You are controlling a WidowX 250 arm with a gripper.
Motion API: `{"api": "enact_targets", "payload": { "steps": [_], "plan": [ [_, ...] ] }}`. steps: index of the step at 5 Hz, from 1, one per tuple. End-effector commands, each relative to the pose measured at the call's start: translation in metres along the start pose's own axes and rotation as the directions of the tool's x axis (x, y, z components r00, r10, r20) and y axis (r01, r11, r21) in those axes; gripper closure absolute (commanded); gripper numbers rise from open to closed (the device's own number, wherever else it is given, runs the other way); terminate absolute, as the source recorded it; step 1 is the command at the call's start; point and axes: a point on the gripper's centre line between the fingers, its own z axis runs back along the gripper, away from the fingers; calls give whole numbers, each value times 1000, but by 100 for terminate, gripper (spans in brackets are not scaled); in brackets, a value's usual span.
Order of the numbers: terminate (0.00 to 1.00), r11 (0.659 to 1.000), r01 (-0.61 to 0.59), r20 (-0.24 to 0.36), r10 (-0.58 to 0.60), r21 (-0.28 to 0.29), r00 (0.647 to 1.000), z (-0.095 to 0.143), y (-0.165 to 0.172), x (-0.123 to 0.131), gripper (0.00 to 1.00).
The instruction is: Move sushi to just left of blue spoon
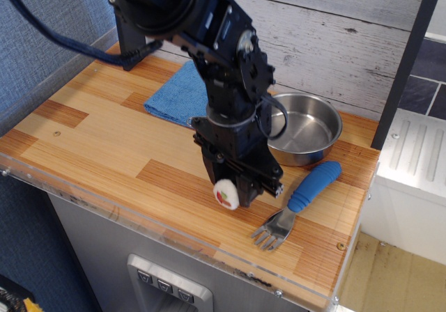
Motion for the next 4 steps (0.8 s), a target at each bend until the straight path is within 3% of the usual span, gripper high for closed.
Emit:
{"api": "enact_targets", "payload": {
  "steps": [1, 2, 3, 4],
  "plan": [
    [0, 1000, 26, -15, -26, -13, 1000, -4, -3, -13, 100],
    [0, 998, 49, -43, -51, -33, 998, -7, -4, -15, 100],
    [0, 999, 45, -68, -46, -22, 997, -2, -1, -12, 0],
    [0, 1000, 26, -57, -26, 0, 998, 6, 2, -11, 0]
  ]
}}
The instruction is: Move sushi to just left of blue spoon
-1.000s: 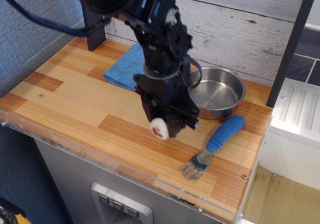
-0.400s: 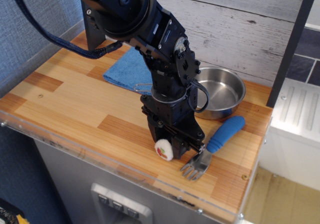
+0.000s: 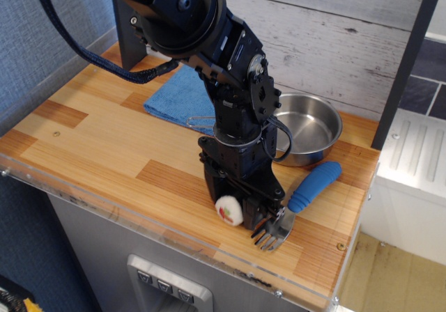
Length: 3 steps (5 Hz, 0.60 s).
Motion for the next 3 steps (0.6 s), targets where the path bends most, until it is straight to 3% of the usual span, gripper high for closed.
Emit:
{"api": "enact_targets", "payload": {
  "steps": [1, 3],
  "plan": [
    [0, 999, -25, 76, 23, 26, 997, 29, 11, 1, 0],
    [0, 998, -46, 126, 50, -36, 991, 58, 11, 7, 0]
  ]
}}
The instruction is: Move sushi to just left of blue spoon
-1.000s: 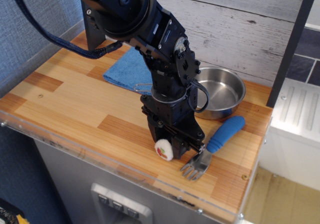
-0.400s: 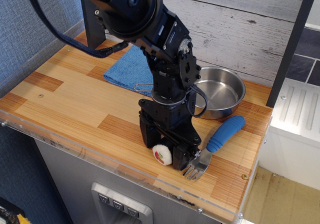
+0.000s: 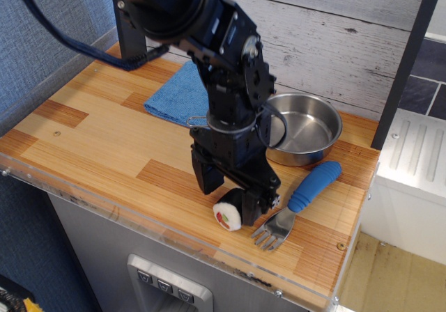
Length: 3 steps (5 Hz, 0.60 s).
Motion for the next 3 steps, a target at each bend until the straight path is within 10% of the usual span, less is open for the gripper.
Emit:
{"api": "enact_targets", "payload": {
  "steps": [1, 3],
  "plan": [
    [0, 993, -65, 127, 77, -96, 989, 58, 7, 4, 0],
    [0, 974, -204, 215, 221, -97, 951, 101, 13, -10, 0]
  ]
}}
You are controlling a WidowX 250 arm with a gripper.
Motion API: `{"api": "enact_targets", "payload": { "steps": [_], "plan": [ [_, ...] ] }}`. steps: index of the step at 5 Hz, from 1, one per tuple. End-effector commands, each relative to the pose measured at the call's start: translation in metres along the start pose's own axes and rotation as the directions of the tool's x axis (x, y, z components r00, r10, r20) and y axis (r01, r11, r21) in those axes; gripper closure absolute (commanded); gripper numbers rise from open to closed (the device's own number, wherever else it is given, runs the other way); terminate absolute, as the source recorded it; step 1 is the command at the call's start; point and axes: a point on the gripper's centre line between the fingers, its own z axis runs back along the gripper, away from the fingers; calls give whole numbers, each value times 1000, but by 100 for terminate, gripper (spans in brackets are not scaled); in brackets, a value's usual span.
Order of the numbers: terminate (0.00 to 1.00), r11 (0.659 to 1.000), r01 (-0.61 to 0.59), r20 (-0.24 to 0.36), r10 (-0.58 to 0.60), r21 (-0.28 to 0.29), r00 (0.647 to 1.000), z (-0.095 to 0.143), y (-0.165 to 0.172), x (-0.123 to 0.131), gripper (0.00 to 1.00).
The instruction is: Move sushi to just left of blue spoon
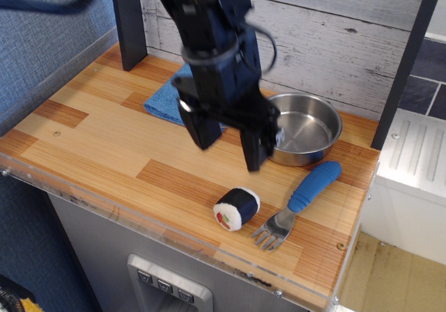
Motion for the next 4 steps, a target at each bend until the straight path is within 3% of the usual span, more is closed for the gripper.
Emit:
{"api": "enact_targets", "payload": {
  "steps": [1, 3, 4],
  "plan": [
    [0, 996, -90, 101, 90, 0, 991, 34, 11, -7, 0],
    [0, 996, -90, 101, 90, 0, 991, 34, 11, -7, 0],
    [100, 996, -90, 101, 90, 0, 991, 34, 11, -7, 0]
  ]
}}
